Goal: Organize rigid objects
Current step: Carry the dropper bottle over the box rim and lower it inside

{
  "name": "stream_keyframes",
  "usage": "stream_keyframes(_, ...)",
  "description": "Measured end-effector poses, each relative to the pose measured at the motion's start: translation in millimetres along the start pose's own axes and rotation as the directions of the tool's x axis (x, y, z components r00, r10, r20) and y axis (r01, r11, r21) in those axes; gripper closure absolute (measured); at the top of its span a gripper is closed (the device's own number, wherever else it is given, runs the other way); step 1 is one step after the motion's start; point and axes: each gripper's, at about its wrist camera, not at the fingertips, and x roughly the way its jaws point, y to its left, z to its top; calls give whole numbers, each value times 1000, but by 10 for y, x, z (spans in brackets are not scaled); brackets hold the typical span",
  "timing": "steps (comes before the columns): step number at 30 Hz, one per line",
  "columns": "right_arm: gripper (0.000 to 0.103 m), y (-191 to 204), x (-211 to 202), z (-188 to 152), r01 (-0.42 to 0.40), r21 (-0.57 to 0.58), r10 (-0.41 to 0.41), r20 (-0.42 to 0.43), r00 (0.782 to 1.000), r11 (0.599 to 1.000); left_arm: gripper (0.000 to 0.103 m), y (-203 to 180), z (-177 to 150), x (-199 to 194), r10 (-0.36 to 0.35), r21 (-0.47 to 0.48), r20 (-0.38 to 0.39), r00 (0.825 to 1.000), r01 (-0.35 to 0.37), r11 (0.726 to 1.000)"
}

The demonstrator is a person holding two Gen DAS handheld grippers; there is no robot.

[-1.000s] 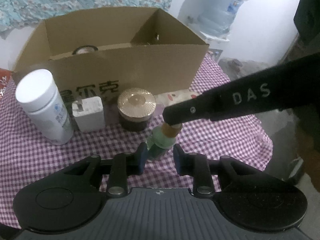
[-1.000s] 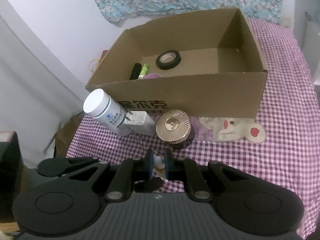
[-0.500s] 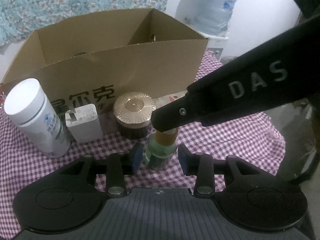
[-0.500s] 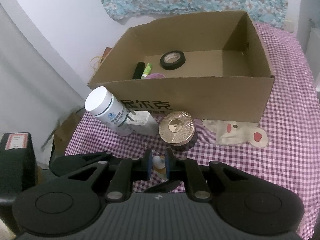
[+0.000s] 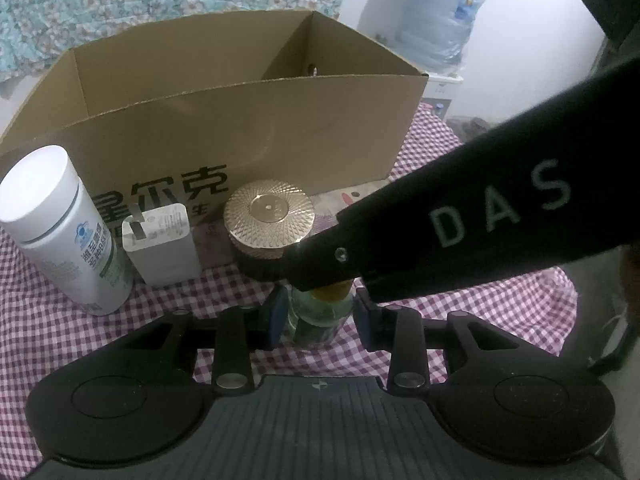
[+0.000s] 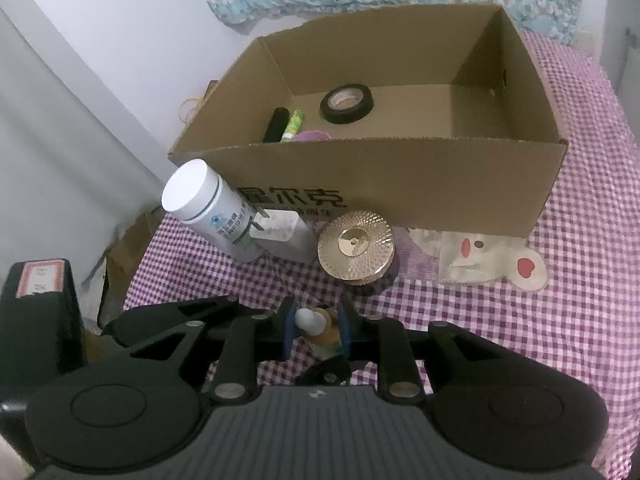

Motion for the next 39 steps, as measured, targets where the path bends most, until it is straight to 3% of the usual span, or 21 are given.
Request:
stream_keyframes(9, 81, 10, -36, 21, 21, 1, -21, 12, 1000, 1000, 70, -57, 46, -83, -1, 11, 3, 1000, 1, 1000)
stream_keyframes(18, 81, 231, -495, 182, 12, -65, -7, 83, 997, 998, 70, -120, 398, -539, 30, 21, 72, 997, -31, 999)
stream_keyframes(23, 81, 349, -788, 526, 9, -121, 8, 141, 990, 993, 70, -69, 811, -685, 49, -9, 123, 991, -48, 999)
stream_keyframes(27, 81, 344, -860, 926, -1, -150, 24, 149, 988, 989, 70, 5, 1168, -611, 63, -57, 113, 992, -57, 997)
stream_keyframes(33, 81, 195, -634, 1488, -11, -153, 27, 102, 994, 988, 69, 260, 1567, -303, 57, -155, 51, 997, -49, 987)
stream_keyframes(39, 81, -20, -232, 1828, -22, -109, 27, 47, 999, 994, 69, 474, 1857, 95, 63, -225, -26, 998, -67, 972)
